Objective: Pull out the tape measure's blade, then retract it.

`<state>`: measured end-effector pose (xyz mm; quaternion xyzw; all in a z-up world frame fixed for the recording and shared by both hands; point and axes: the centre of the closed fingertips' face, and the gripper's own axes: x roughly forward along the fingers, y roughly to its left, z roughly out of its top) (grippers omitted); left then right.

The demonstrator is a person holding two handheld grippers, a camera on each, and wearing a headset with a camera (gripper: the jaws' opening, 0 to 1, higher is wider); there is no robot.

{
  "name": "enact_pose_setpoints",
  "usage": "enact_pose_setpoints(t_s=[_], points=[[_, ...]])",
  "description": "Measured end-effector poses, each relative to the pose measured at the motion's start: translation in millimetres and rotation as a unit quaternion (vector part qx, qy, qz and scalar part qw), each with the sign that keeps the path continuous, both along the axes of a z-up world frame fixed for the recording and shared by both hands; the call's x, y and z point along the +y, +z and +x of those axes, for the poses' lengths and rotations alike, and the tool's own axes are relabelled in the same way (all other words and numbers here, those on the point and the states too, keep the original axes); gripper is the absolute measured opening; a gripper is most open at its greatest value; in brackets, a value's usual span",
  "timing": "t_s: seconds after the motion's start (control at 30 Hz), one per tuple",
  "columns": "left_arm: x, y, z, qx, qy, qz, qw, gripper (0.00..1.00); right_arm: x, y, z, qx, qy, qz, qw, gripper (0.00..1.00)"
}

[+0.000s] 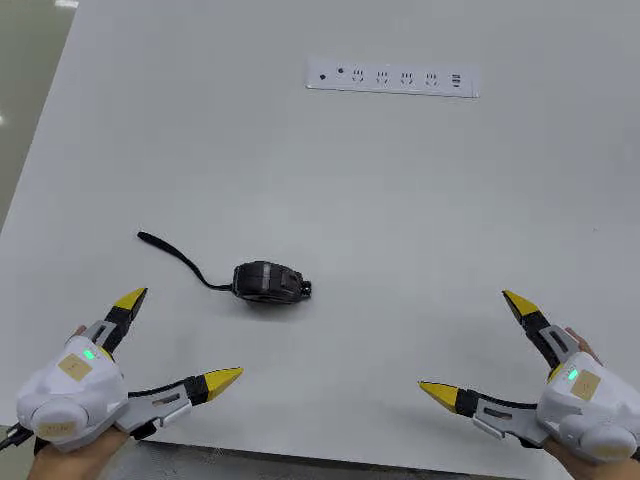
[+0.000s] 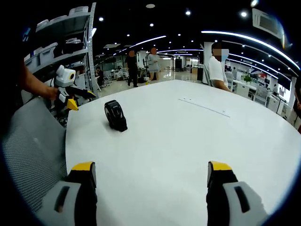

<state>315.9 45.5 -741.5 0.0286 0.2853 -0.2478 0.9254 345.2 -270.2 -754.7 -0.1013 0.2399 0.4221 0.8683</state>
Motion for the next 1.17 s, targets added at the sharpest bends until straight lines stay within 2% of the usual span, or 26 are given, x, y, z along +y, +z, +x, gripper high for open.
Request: enact_pose_setpoints(t_s=[0.13,0.33,0.43,0.5,0.53,0.6,0.63,0.67,0.77,0.93,1.17], points=[[-0.5,2.0,-0.5,-0.004,-0.001,-0.002,1.0000,1.00,0.9,1.3,0.0,-0.001,0.000,0.001,1.0000,1.00],[-13.0,7.5,-3.8,-0.005,-0.018,-0.017,0.9997,1.00,2.4,4.9,-3.0,-0.005,0.005,0.005,1.0000,1.00],[-18.5,8.3,-5.5,-0.007,-0.033,-0.006,0.9994,1.00,2.9,5.4,-4.3,-0.004,0.009,0.003,0.9999,1.00],[-22.4,9.2,-6.2,-0.008,-0.043,-0.008,0.9990,1.00,3.2,5.7,-4.9,-0.005,0.011,0.002,0.9999,1.00],[-24.3,8.9,-7.3,-0.004,-0.047,-0.011,0.9988,1.00,3.2,5.2,-5.3,-0.004,0.011,0.002,0.9999,1.00],[-27.1,10.6,-7.4,-0.008,-0.053,-0.015,0.9984,1.00,3.4,5.1,-5.3,-0.004,0.010,0.002,0.9999,1.00],[-28.3,10.0,-8.4,-0.004,-0.055,-0.021,0.9982,1.00,3.3,5.1,-5.2,-0.004,0.010,0.002,0.9999,1.00],[-31.1,10.0,-10.1,0.006,-0.056,-0.036,0.9978,1.00,3.9,5.3,-5.0,-0.003,0.009,0.002,0.9999,1.00],[-30.1,8.9,-10.4,0.014,-0.053,-0.047,0.9974,0.99,3.9,5.0,-4.4,-0.003,0.009,0.002,1.0000,0.99],[-23.2,12.6,-5.6,-0.008,-0.048,-0.026,0.9985,1.00,3.4,5.5,-3.9,-0.004,0.011,0.000,0.9999,0.99],[-26.2,13.7,-7.2,-0.009,-0.056,-0.016,0.9982,1.00,4.8,7.2,-3.6,-0.007,0.012,0.002,0.9999,0.99]])
